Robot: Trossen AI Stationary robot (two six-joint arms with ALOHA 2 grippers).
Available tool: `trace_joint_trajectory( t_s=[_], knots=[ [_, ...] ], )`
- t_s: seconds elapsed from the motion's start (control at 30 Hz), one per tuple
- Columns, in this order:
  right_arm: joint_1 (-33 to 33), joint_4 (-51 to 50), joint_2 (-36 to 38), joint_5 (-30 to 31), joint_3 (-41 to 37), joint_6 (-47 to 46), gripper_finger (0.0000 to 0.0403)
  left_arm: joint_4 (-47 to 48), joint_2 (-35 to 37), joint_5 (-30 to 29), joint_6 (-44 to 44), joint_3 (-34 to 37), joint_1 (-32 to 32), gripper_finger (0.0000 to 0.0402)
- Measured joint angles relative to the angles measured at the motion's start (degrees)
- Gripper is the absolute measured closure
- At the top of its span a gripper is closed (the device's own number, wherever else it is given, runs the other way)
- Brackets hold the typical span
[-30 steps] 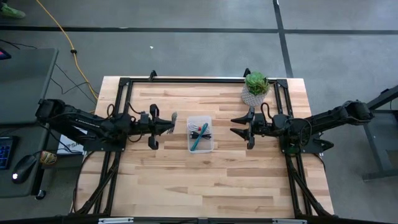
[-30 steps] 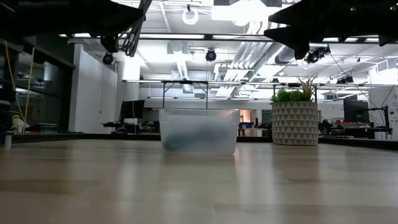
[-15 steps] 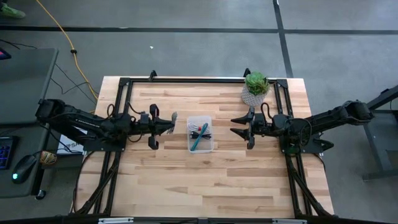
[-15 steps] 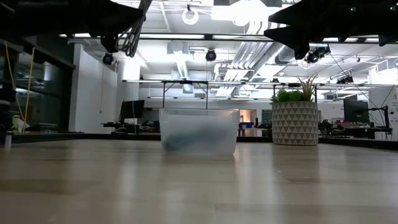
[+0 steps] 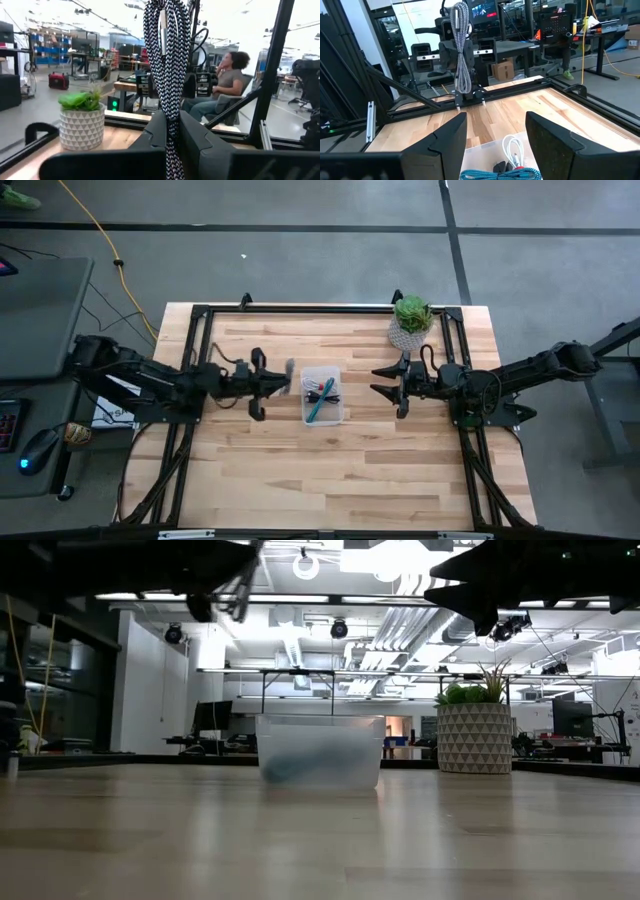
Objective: Pick and place USB-C Cables
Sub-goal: Put the white charger cable into the transparent bin
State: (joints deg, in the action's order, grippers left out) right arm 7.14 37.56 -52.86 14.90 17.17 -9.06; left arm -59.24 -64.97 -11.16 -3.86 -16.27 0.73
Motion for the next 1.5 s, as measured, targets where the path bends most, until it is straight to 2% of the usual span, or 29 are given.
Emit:
trace_joint_trajectory(
  t_s=[0.17, 0.4, 0.47, 0.6, 0.7, 0.8, 0.97, 1.03, 1.1, 1.3, 1.5],
  knots=[
    [0.0, 0.0, 0.0, 0.0, 0.0, 0.0, 0.0208, -0.2, -10.3, -0.8, -0.5, -7.4, 0.0, 0.0401],
    [0.0, 0.0, 0.0, 0.0, 0.0, -0.1, 0.0208, -0.1, -23.0, -11.7, -6.0, -15.6, 0.0, 0.0401],
    [0.0, 0.0, 0.0, 0.0, 0.0, -0.1, 0.0208, -0.1, -24.7, -15.7, -9.8, -16.8, 0.0, 0.0401],
    [0.0, -0.2, 0.0, 0.0, 0.0, -1.2, 0.0208, 4.1, -24.9, -24.8, -22.7, -16.9, -0.8, 0.0401],
    [0.0, -0.2, 0.0, 0.0, 0.0, -1.4, 0.0208, 10.0, -24.7, -26.7, -24.5, -17.3, -1.9, 0.0401],
    [0.0, -0.1, 0.0, 0.0, 0.0, -1.3, 0.0208, 22.1, -24.7, -27.0, -29.0, -20.1, -2.6, 0.0401],
    [0.0, -0.1, 0.0, 0.0, 0.0, -1.4, 0.0208, 45.3, -24.9, -24.7, -33.0, -28.6, -2.9, 0.0401],
    [0.0, -0.1, 0.0, 0.0, 0.0, -1.2, 0.0208, 51.3, -25.0, -24.5, -33.8, -31.3, -3.1, 0.0401],
    [0.0, -0.1, 0.0, 0.0, 0.0, -1.3, 0.0208, 52.2, -25.0, -23.9, -34.7, -32.9, -3.1, 0.0401],
    [0.0, 0.0, 0.0, 0.0, 0.0, -1.4, 0.0208, 53.8, -25.9, -16.0, -38.8, -33.4, -2.3, 0.0401],
    [0.0, 0.0, 0.0, 0.0, 0.0, -1.4, 0.0208, 51.9, -31.0, -11.3, -43.8, -33.4, -0.5, 0.0401]
  ],
)
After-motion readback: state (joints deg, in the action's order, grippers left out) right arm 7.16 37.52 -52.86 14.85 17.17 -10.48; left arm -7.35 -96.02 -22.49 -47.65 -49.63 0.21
